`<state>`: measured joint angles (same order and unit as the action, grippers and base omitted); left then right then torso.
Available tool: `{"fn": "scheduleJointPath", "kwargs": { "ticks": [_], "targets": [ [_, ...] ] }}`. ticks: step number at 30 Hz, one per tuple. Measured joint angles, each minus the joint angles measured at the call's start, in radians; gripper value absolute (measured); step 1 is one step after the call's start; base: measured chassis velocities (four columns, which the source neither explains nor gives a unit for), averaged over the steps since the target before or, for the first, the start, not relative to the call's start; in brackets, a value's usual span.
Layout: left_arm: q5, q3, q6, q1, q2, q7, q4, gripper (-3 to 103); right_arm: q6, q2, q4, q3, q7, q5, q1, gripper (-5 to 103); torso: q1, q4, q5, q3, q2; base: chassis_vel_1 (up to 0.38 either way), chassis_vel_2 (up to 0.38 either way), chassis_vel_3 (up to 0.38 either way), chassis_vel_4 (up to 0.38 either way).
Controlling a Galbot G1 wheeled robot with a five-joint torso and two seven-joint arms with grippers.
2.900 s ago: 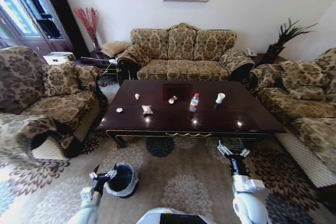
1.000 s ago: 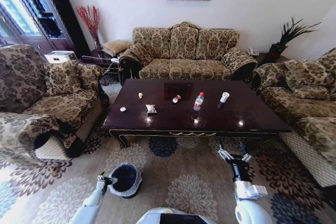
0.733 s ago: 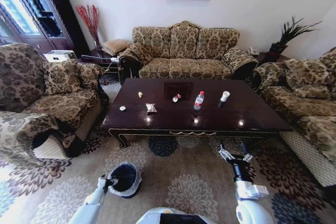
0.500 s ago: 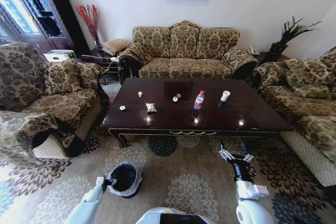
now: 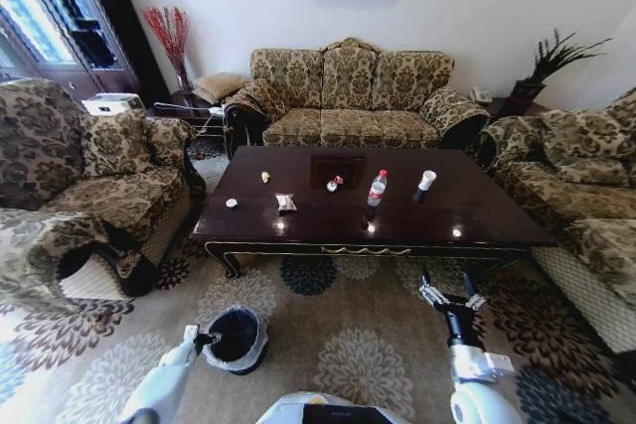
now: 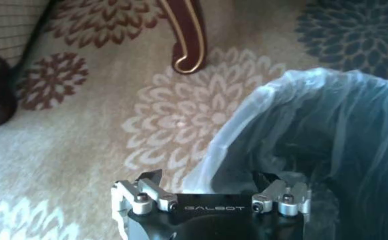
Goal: Move to the front of the table and place the trash on the table into the trash bin.
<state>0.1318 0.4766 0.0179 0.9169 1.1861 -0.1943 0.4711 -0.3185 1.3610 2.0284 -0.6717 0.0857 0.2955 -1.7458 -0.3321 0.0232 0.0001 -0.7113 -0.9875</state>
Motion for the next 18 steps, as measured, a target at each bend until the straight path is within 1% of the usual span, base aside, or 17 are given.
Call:
{"fn": "scheduleJointPath", "kwargs": {
  "ticks": [1,3,4,5,7,10,11,14,16,18],
  "targets": [
    [-0.007,-0.003,-0.001,-0.009,0.004,-0.003,-0.009,85,-0.001,0.001,0.000,-0.002,0.000,0.000,-0.004,100,0.000,0.0000,-0.0001,0.000,-0.001,0.000,0.000,0.000,0.000],
    [-0.012,-0.004,-0.002,-0.018,0.009,-0.004,-0.019,85,-0.002,0.001,0.000,-0.004,0.000,0.000,-0.007,100,0.000,0.0000,0.0000,0.000,-0.001,0.000,0.000,0.000,0.000],
    [-0.019,-0.004,-0.005,-0.028,0.015,-0.001,-0.029,83,-0.004,0.002,0.000,-0.006,0.000,0.000,-0.010,100,-0.001,-0.0001,0.0000,-0.001,-0.001,0.000,0.000,0.000,0.000],
    [-0.036,-0.003,-0.014,-0.035,0.022,0.013,-0.036,76,-0.005,0.002,0.000,-0.008,0.000,0.000,-0.013,100,-0.001,-0.0002,-0.0002,-0.001,-0.002,0.000,0.000,0.000,0.000],
    [-0.050,-0.001,-0.018,-0.038,0.026,0.021,-0.041,76,-0.006,0.002,0.000,-0.009,0.000,0.000,-0.015,100,-0.001,-0.0002,-0.0002,-0.001,-0.002,0.000,0.000,0.000,0.000],
    [-0.084,0.005,-0.028,-0.044,0.033,0.046,-0.053,59,-0.007,0.000,0.001,-0.011,0.001,0.001,-0.015,100,-0.001,0.0002,0.0000,-0.002,-0.003,0.000,0.000,0.000,0.000],
    [-0.084,0.005,-0.028,-0.044,0.033,0.046,-0.053,59,-0.007,0.000,0.001,-0.011,0.001,0.001,-0.015,100,-0.001,0.0002,0.0000,-0.002,-0.003,0.000,0.000,0.000,0.000],
    [-0.103,0.018,-0.039,-0.050,0.034,0.063,-0.067,43,-0.006,-0.004,0.002,-0.011,0.003,0.003,-0.012,100,-0.002,0.0001,0.0000,-0.002,-0.004,0.000,0.000,0.000,0.000],
    [-0.103,0.021,-0.040,-0.051,0.033,0.064,-0.070,43,-0.006,-0.005,0.001,-0.011,0.003,0.004,-0.011,100,-0.002,0.0002,0.0000,-0.002,-0.004,0.000,0.000,0.000,0.000],
    [-0.103,0.029,-0.041,-0.053,0.031,0.063,-0.079,33,-0.006,-0.005,-0.001,-0.010,0.003,0.005,-0.010,100,-0.002,0.0002,0.0000,-0.002,-0.005,0.000,0.000,0.000,0.000]
  ]
}}
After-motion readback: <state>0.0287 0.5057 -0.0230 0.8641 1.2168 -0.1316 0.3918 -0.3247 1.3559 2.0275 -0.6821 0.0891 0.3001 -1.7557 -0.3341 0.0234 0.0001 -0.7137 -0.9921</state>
